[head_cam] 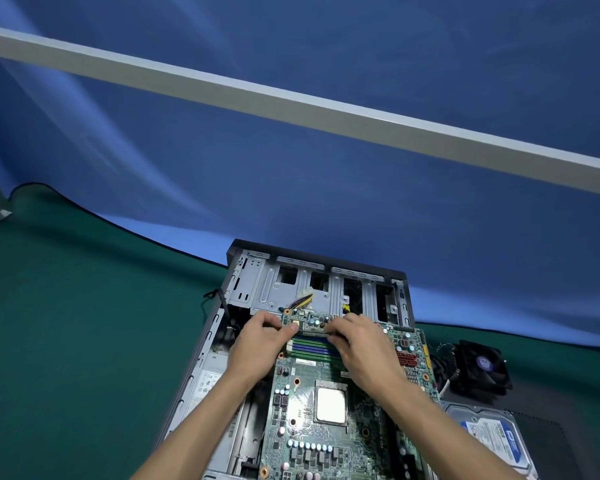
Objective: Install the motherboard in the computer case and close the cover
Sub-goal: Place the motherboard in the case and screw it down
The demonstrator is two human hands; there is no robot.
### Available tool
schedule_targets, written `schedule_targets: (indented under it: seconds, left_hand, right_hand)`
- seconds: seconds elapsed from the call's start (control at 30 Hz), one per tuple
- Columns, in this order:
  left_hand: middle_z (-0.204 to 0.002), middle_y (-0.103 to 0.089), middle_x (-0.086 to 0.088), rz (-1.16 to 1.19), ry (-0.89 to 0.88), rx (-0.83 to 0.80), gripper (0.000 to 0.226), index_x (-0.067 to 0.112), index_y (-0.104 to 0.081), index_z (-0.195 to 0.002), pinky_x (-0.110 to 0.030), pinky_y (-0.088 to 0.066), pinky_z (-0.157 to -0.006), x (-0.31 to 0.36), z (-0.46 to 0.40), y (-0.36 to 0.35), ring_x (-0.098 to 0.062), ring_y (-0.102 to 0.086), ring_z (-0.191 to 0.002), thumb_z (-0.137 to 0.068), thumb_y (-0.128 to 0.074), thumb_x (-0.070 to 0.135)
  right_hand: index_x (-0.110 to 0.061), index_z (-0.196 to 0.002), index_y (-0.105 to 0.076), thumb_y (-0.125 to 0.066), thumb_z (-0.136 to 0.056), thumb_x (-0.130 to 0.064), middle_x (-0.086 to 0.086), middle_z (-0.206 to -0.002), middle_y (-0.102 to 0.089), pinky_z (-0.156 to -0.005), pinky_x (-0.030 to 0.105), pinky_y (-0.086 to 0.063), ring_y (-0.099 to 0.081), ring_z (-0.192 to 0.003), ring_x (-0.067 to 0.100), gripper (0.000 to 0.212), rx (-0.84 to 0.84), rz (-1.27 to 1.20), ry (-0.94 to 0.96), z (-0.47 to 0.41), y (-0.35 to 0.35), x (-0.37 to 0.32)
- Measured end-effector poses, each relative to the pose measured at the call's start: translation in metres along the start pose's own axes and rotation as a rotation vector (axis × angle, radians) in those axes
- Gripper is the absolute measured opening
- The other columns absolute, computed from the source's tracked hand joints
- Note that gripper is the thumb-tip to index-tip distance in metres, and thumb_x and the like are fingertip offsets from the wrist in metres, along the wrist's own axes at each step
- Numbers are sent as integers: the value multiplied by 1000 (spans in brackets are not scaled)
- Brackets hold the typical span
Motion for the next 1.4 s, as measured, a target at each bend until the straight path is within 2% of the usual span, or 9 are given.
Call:
schedule_targets:
  seconds: [0.3,0.47,0.53,0.73,0.87,0.97,1.07,1.2,1.4]
  left_hand:
    - [-41,-47,16,-22,0,41,32,23,-52,-86,-27,-37,-59,-2,1,-2,-7,-42,-45,-79,-66,51]
    - [-46,-49,14,-57,18,48,31,25,-51,-87,-30,-41,-62,0,1,-3,-9,-46,-48,-80,-65,52]
    - [-52,-52,13,-72,24,60,31,26,-51,-86,-32,-45,-66,2,2,-3,-11,-50,-54,-80,-66,52]
    - [-74,-65,8,-63,47,78,27,28,-52,-89,-33,-49,-71,8,3,-5,-12,-62,-70,-79,-68,47]
    - [-84,-62,1,-20,116,68,26,19,-53,-99,-28,-44,-65,16,0,-9,-12,-59,-74,-82,-67,35]
    - [-87,-61,-1,-52,163,64,23,18,-51,-97,-33,-45,-74,22,0,-11,-14,-57,-77,-86,-59,37]
    - [-90,-60,1,-190,215,71,41,17,-44,-105,-34,-45,-74,33,6,-16,-17,-57,-80,-87,-50,54]
    - [-123,-54,-5,-327,211,88,69,17,-29,-129,-38,-42,-81,46,13,-34,-27,-56,-102,-83,-50,64]
    - [-133,-45,-9,-351,192,128,74,17,-25,-132,-38,-40,-82,45,19,-42,-31,-54,-108,-81,-58,59]
  right_hand:
    - [-29,-120,-55,-55,-92,-43,-16,-109,-53,-92,21,-38,-41,-102,2,31,22,-121,-146,7,9,8]
    - [-26,-104,-59,-52,-97,-29,-14,-97,-58,-79,24,-39,-50,-96,4,10,157,-304,-312,22,24,30]
    - [-23,-101,-61,-52,-97,-22,-12,-94,-60,-76,26,-41,-54,-89,5,10,193,-382,-397,27,27,38]
    - [-23,-90,-63,-57,-96,-21,-10,-85,-64,-66,24,-42,-58,-79,6,9,120,-496,-528,37,19,49]
    - [-23,-87,-63,-59,-94,-19,-9,-83,-64,-63,24,-42,-58,-76,8,10,118,-505,-561,36,19,51]
    - [-24,-79,-64,-61,-93,-18,-9,-80,-66,-64,24,-43,-60,-74,9,15,120,-515,-586,35,19,53]
    - [-23,-72,-64,-62,-92,-18,-8,-73,-66,-58,20,-42,-59,-67,8,22,122,-500,-606,32,20,53]
    - [-18,-64,-64,-61,-92,-18,-7,-62,-63,-45,18,-37,-49,-52,9,28,106,-463,-648,29,21,53]
    - [-9,-70,-68,-58,-92,-11,-4,-69,-65,-56,24,-45,-55,-59,14,24,42,-499,-745,23,25,55]
Point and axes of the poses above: each hand's wrist, its own z-axis away from the middle knuckle, its own y-axis out of the back of the hand, x = y × z, the point moved 2 cm from there along -z, towards the middle knuckle
